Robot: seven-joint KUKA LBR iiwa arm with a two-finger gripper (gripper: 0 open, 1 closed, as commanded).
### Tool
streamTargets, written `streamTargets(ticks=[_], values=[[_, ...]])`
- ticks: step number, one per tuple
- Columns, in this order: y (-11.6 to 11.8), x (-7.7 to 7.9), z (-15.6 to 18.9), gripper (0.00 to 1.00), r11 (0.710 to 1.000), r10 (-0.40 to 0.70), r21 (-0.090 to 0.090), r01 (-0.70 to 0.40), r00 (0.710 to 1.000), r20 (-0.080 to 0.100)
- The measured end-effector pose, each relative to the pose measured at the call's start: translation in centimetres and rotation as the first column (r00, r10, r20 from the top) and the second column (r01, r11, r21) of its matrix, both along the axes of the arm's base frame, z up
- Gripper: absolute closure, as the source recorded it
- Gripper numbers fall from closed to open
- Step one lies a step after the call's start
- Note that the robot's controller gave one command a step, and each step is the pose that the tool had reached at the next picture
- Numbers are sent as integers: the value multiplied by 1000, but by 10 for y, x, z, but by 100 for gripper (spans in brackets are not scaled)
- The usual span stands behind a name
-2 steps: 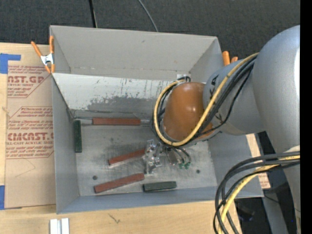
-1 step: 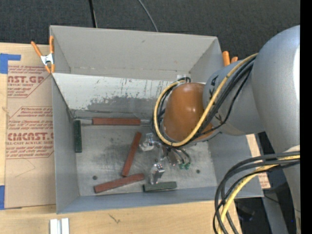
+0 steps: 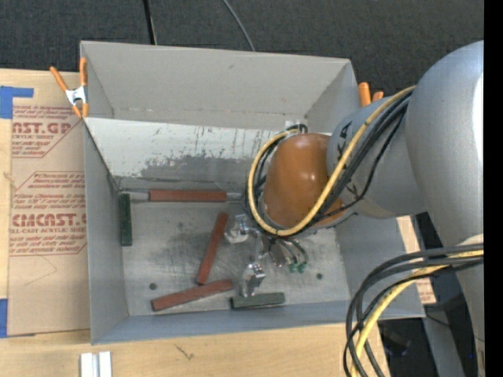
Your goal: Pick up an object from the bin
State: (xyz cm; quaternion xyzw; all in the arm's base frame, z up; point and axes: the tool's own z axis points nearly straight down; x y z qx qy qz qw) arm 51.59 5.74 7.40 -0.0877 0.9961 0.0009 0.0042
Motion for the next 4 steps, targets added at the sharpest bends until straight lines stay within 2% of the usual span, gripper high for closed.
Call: streamTargets(ticks=[1, 2, 3, 4], values=[[44, -10, 3, 0, 1000, 10, -5, -10, 1000, 24], [91, -10, 3, 0, 1000, -25, -1, 25, 999, 22], [52, -16, 3, 100, 919, 395, 1, -395, 919, 18], [52, -16, 3, 100, 919, 395, 1, -395, 919, 18]])
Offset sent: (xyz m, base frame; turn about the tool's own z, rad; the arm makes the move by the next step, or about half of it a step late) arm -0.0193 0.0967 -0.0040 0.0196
